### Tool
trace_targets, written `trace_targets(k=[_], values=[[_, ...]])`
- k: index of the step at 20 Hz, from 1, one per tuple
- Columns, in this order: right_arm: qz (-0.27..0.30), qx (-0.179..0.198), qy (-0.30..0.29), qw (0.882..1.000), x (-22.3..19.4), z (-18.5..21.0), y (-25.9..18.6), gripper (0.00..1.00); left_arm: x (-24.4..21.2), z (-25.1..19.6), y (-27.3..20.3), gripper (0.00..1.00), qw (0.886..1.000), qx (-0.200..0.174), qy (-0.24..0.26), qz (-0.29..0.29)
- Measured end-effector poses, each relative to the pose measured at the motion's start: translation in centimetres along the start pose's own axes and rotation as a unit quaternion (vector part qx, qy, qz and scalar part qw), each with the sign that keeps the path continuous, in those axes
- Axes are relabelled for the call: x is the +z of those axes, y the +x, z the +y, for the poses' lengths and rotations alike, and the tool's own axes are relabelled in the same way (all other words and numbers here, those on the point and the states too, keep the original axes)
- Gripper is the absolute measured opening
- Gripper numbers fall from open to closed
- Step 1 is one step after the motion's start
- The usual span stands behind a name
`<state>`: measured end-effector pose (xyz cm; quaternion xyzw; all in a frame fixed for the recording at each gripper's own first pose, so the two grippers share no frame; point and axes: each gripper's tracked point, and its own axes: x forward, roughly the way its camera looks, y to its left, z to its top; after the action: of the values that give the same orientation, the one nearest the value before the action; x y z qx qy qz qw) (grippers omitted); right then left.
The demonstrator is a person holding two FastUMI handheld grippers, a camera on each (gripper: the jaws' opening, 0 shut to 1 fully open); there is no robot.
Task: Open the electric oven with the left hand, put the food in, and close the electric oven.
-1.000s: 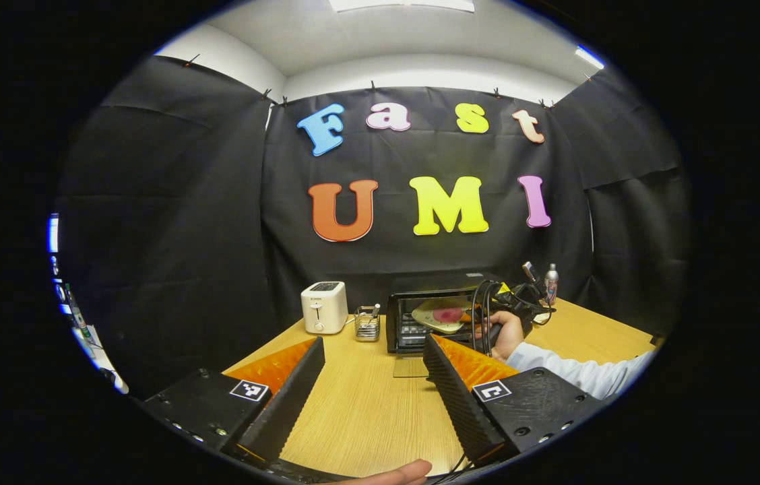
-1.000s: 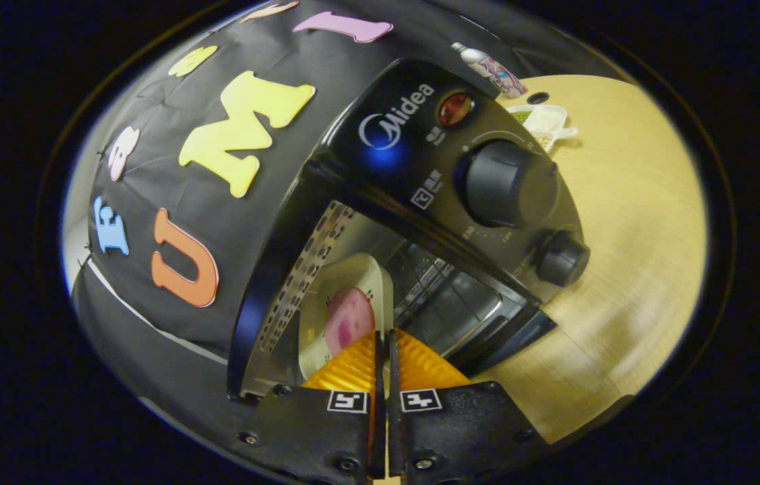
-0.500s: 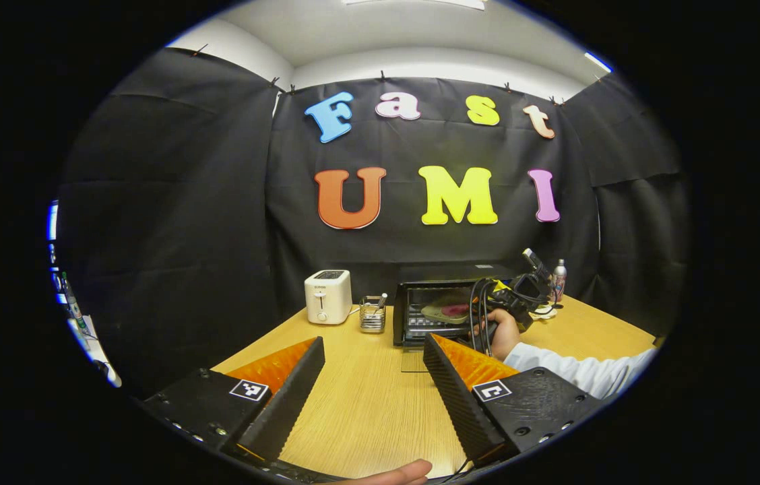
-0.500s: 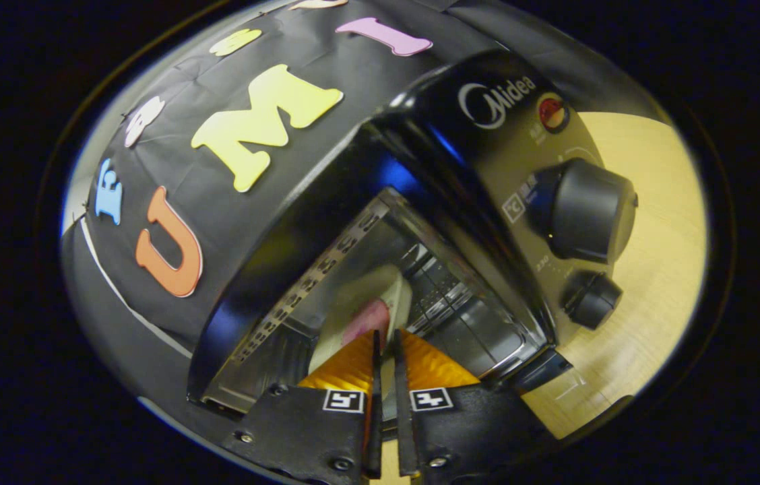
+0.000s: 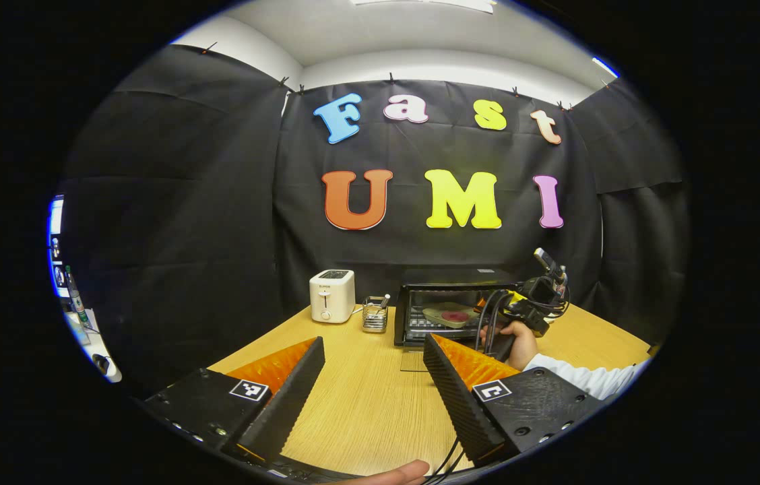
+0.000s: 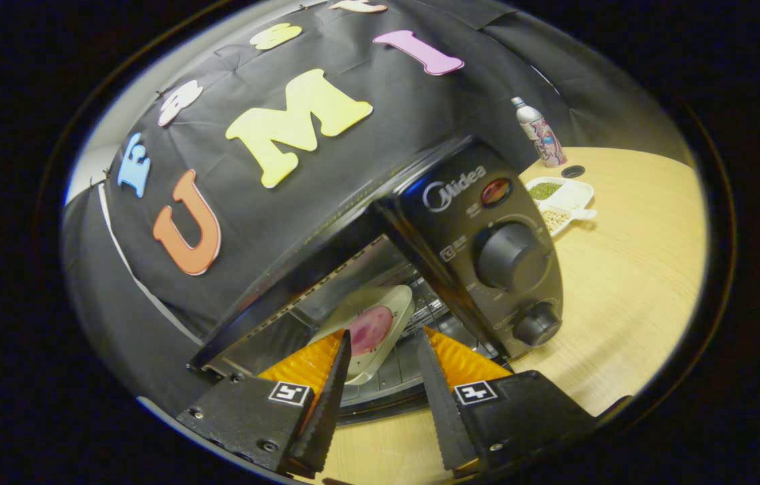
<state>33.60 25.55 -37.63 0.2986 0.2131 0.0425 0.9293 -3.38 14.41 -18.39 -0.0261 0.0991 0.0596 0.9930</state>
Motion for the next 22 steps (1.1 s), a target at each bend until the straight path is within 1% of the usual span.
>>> trace_targets(k=[1,3,4,5,6,7,10,13,14,15,17,18,19,22], values=[[-0.002,0.005,0.003,1.000,0.5,-0.3,-1.4,0.70,0.2,-0.2,-0.4,0.94,1.000,-0.001,0.001,-0.001],[-0.003,0.010,-0.008,1.000,1.1,-1.4,-3.1,0.77,0.3,-0.4,-0.7,0.94,1.000,-0.001,-0.001,-0.003],[0.002,0.014,-0.022,1.000,1.1,-1.4,-3.9,0.82,0.4,-0.5,-0.8,0.94,1.000,-0.001,-0.003,-0.002],[0.004,0.019,-0.038,0.999,1.3,-1.4,-5.3,0.88,0.3,-0.7,-1.0,0.94,1.000,-0.002,-0.007,-0.001],[0.002,0.024,-0.054,0.998,1.7,-1.4,-6.6,0.97,0.3,-0.9,-1.2,0.94,1.000,-0.004,-0.011,0.000],[-0.002,0.027,-0.071,0.997,2.2,-1.4,-8.0,0.97,0.2,-1.2,-1.2,0.94,1.000,-0.008,-0.016,0.002],[-0.022,0.054,-0.116,0.992,3.8,-0.4,-12.5,0.98,-0.1,-2.0,-1.2,0.94,1.000,-0.015,-0.023,0.010],[-0.060,0.076,-0.152,0.984,6.5,0.5,-17.1,0.98,-0.4,-2.6,-0.6,0.94,0.999,-0.019,-0.023,0.015],[-0.074,0.084,-0.168,0.979,7.9,2.0,-18.8,0.98,-0.5,-2.9,-0.3,0.94,0.999,-0.021,-0.025,0.020],[-0.088,0.085,-0.183,0.975,8.8,1.9,-20.1,0.92,-1.0,-3.3,0.2,0.94,0.999,-0.023,-0.027,0.026],[-0.112,0.091,-0.208,0.967,10.7,2.0,-22.8,0.94,-2.2,-3.7,1.3,0.95,0.998,-0.018,-0.040,0.044],[-0.120,0.094,-0.214,0.965,11.2,1.1,-23.9,0.94,-2.7,-4.0,1.8,0.95,0.997,-0.016,-0.044,0.053],[-0.131,0.094,-0.216,0.963,12.1,0.9,-25.3,0.94,-3.3,-4.4,2.4,0.95,0.997,-0.018,-0.047,0.060],[-0.169,0.101,-0.235,0.952,14.9,0.7,-28.5,0.94,-5.5,-6.0,4.1,0.95,0.994,-0.031,-0.057,0.088]])
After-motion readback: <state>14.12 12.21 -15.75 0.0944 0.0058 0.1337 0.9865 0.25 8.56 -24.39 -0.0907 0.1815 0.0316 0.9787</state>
